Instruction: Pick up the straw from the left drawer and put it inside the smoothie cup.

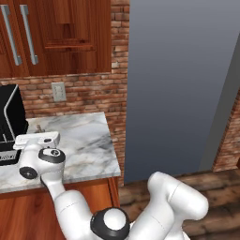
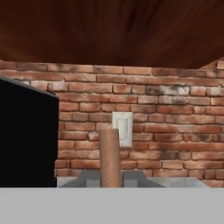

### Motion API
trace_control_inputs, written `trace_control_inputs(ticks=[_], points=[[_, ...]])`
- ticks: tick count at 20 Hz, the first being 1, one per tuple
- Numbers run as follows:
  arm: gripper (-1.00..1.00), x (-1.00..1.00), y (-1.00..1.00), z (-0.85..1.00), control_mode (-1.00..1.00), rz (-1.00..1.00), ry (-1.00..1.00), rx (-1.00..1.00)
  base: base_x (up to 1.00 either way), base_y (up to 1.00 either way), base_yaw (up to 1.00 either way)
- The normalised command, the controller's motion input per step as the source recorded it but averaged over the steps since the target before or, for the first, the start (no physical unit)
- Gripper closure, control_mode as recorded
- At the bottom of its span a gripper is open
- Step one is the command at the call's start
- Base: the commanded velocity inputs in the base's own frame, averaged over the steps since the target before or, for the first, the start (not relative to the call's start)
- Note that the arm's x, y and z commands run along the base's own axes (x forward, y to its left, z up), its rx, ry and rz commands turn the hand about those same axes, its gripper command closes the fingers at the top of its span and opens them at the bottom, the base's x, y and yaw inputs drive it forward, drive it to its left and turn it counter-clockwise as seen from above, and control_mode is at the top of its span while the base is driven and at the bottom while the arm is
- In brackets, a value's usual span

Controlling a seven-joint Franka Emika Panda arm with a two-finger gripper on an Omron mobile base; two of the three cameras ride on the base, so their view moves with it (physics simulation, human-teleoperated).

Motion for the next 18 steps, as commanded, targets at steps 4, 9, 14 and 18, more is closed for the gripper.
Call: trace_control_inputs(ticks=[4, 9, 14, 18], points=[[1.0, -0.22, 0.0, -0.23, -1.0, 0.0, 0.0, 0.0, 0.0, 0.0, 0.0], [-1.0, -0.19, 0.0, -0.14, -1.0, 0.0, 0.01, 0.0, 0.0, 0.0, 0.0], [-1.0, -0.02, 0.0, 0.0, -1.0, 0.0, 0.0, 0.0, 0.0, 0.0, 0.0], [-1.0, 0.0, 0.0, 0.25, -1.0, 0.0, 0.0, 0.0, 0.0, 0.0, 0.0]])
